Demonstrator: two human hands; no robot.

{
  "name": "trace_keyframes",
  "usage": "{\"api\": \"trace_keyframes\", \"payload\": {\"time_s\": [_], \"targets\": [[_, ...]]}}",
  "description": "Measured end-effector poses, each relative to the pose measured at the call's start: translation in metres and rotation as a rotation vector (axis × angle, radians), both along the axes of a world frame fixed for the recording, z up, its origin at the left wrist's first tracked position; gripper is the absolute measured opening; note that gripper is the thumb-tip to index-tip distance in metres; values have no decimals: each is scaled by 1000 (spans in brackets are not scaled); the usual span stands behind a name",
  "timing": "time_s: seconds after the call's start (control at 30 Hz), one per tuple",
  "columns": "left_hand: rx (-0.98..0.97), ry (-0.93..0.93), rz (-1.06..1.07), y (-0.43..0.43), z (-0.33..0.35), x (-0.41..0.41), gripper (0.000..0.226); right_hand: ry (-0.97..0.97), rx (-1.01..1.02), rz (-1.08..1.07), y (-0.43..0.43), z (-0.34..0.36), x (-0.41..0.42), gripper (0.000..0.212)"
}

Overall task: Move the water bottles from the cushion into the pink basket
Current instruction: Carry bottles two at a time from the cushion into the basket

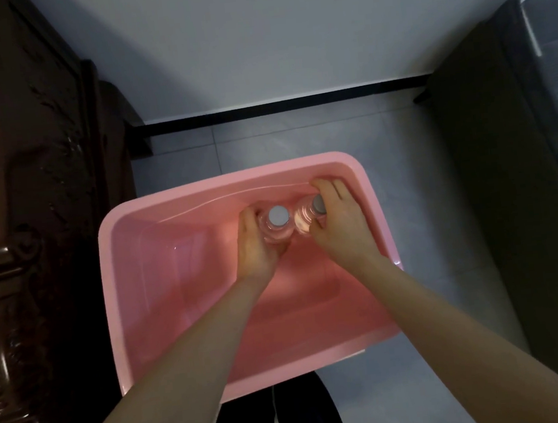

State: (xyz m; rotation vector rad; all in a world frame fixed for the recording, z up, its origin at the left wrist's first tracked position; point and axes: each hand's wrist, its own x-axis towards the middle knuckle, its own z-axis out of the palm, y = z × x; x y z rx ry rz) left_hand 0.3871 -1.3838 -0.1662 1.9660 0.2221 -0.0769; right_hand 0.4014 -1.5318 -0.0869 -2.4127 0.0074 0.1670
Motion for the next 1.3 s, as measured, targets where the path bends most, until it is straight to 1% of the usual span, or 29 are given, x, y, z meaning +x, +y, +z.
{"api": "trace_keyframes", "payload": {"time_s": [0.17,0.27,0.33,0.4,0.5,0.63,0.7,0.77,0.83,0.9,1.0,1.13,1.23,1.3], "targets": [[97,42,-130,15,20,2,79,-54,-36,4,-5,19,-8,53],[89,85,-182,33,53,-1,85,-111,-81,-20,-3,47,-9,50],[65,89,-173,49,85,-7,81,-157,-72,-32,-1,70,-6,53],[91,39,-127,69,126,-13,69,-211,-83,3,6,98,2,57],[245,-87,-28,110,193,-25,59,-318,-146,122,29,149,15,60],[507,-231,98,170,273,-62,61,-448,-208,337,84,216,7,60],[601,-266,190,199,304,-91,63,-484,-196,419,114,240,-6,61],[616,-288,309,228,334,-131,65,-513,-170,504,148,260,-24,64],[565,-252,423,251,357,-169,65,-503,-159,560,175,271,-38,66],[540,-217,577,285,380,-229,65,-503,-142,654,215,284,-62,68],[621,-184,781,335,403,-327,66,-519,-100,786,275,299,-104,71],[791,-74,973,381,416,-457,70,-561,-104,916,352,307,-169,70],[822,25,1112,416,416,-561,70,-545,-92,1003,411,311,-240,65],[796,94,1170,435,415,-612,67,-545,-79,1024,442,311,-275,65]]}}
